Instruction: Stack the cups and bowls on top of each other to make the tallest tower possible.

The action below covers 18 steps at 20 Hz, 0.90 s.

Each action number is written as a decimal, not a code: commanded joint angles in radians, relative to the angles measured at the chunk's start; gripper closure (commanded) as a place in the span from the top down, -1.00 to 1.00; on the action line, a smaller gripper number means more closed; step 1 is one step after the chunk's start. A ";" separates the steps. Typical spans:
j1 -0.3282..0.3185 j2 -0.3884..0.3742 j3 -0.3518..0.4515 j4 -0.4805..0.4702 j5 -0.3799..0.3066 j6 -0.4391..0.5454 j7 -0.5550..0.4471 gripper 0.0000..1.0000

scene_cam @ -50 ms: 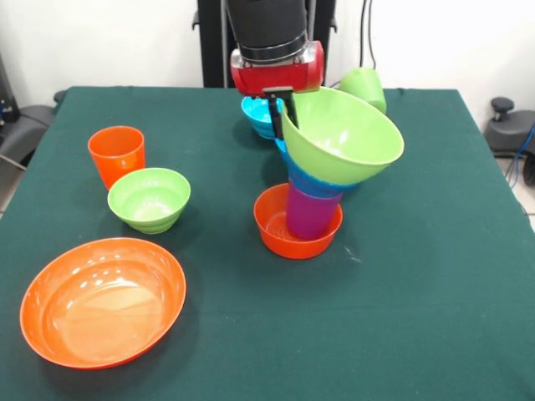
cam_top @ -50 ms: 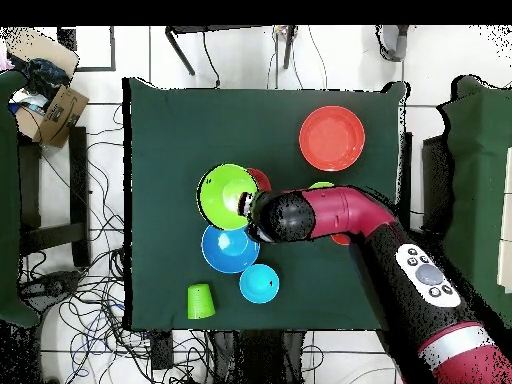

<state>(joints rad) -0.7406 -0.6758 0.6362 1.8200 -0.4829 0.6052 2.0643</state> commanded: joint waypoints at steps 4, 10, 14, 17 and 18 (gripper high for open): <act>-0.011 0.044 0.051 -0.042 -0.070 -0.020 -0.162 -1.00; -0.029 0.043 0.057 -0.035 -0.082 -0.022 -0.178 -1.00; -0.034 0.044 0.059 -0.039 -0.087 -0.016 -0.184 -1.00; -0.038 0.043 0.059 -0.042 -0.091 -0.004 -0.191 -1.00; -0.043 0.044 0.064 -0.040 -0.088 0.000 -0.197 -1.00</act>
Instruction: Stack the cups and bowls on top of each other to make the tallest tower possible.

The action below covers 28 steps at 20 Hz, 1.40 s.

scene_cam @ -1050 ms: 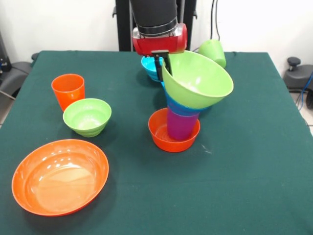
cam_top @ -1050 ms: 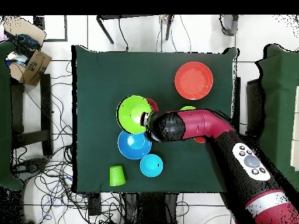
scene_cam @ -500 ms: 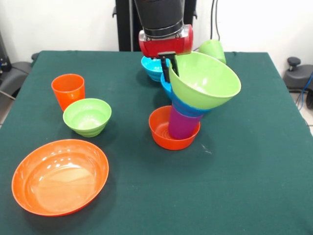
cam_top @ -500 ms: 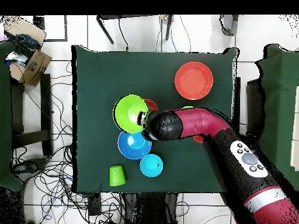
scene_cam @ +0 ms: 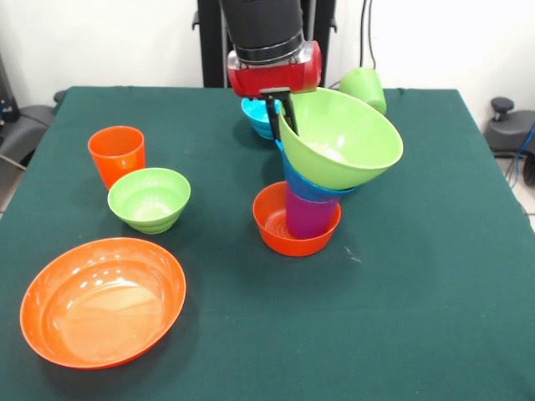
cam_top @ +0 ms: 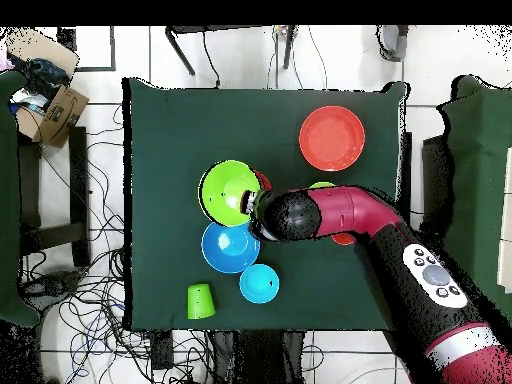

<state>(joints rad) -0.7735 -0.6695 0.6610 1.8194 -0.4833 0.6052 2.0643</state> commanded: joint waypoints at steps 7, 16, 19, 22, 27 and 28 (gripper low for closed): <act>-0.026 0.046 0.055 -0.045 -0.090 0.015 -0.217 -1.00; -0.045 0.062 0.065 -0.071 -0.102 0.039 -0.246 -1.00; -0.049 0.064 0.066 -0.079 -0.102 0.051 -0.253 -1.00; -0.054 0.063 0.067 -0.088 -0.100 0.066 -0.263 -1.00; -0.058 0.071 0.073 -0.104 -0.099 0.080 -0.274 -1.00; -0.058 0.073 0.074 -0.107 -0.099 0.082 -0.275 -1.00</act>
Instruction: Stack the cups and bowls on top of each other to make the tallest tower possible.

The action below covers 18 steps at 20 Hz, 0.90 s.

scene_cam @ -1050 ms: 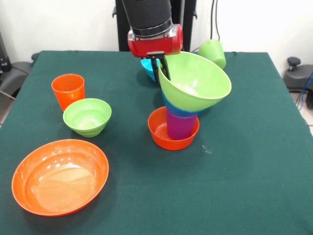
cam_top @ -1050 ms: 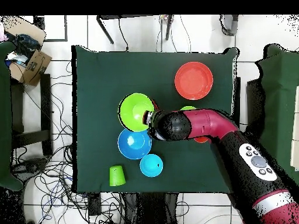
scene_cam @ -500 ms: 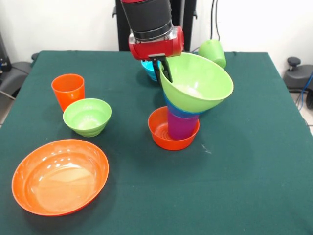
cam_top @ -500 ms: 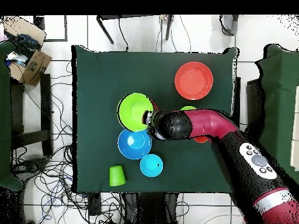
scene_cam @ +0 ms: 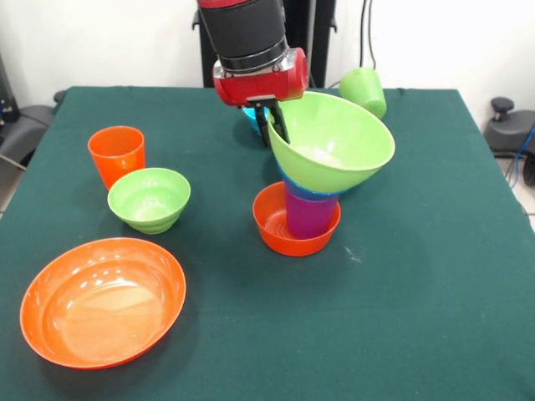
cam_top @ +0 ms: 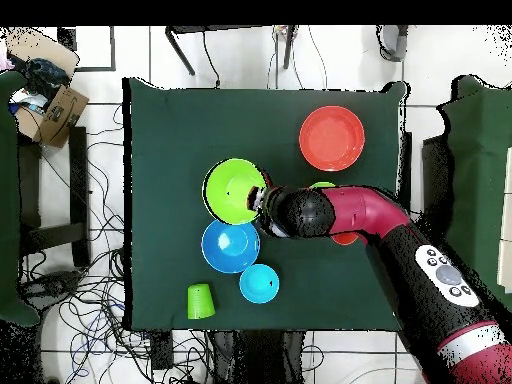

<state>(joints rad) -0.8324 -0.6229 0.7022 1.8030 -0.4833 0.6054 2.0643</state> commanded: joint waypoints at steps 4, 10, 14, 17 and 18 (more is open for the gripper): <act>0.001 0.032 0.038 -0.101 -0.096 0.095 -0.281 -1.00; 0.000 0.039 0.040 -0.114 -0.104 0.103 -0.288 -1.00; -0.006 0.038 0.044 -0.103 -0.107 0.097 -0.287 -1.00; -0.011 0.039 0.050 -0.104 -0.106 0.103 -0.296 -1.00; -0.013 0.040 0.052 -0.104 -0.105 0.106 -0.300 -1.00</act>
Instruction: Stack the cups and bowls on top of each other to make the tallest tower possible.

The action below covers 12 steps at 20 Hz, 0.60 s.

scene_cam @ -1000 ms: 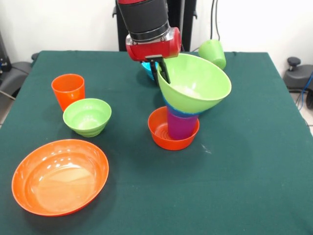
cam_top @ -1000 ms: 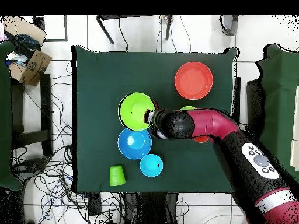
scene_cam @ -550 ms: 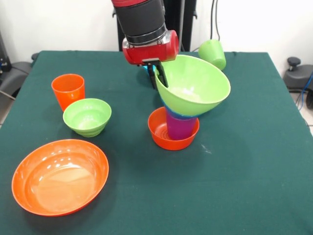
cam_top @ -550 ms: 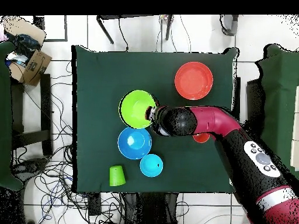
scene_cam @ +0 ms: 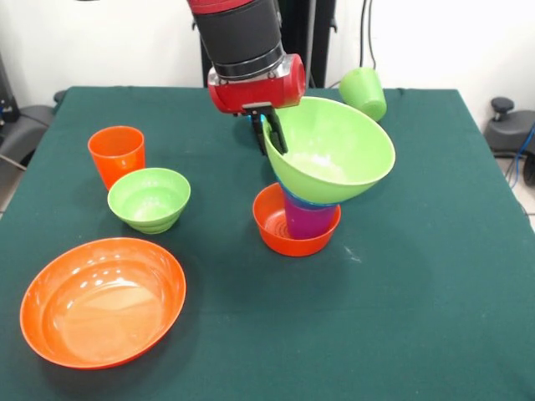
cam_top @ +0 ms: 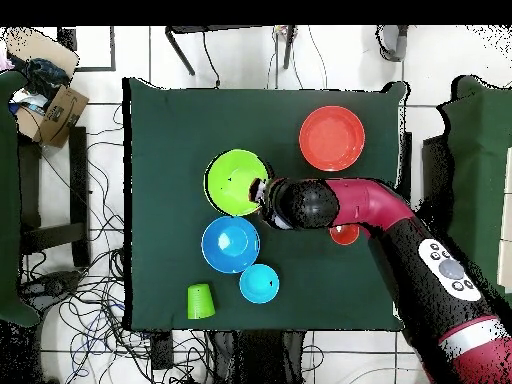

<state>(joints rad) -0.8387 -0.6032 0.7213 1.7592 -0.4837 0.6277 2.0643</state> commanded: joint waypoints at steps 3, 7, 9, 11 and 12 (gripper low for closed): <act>-0.013 0.022 0.035 -0.065 -0.106 0.091 -0.309 -1.00; -0.019 0.026 0.040 -0.068 -0.109 0.097 -0.317 -1.00; -0.019 0.029 0.042 -0.073 -0.111 0.100 -0.317 -1.00; -0.018 0.030 0.043 -0.075 -0.113 0.103 -0.316 -1.00; -0.018 0.030 0.044 -0.076 -0.113 0.104 -0.315 -1.00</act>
<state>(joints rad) -0.8654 -0.6032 0.7439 1.7547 -0.4837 0.6279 2.0643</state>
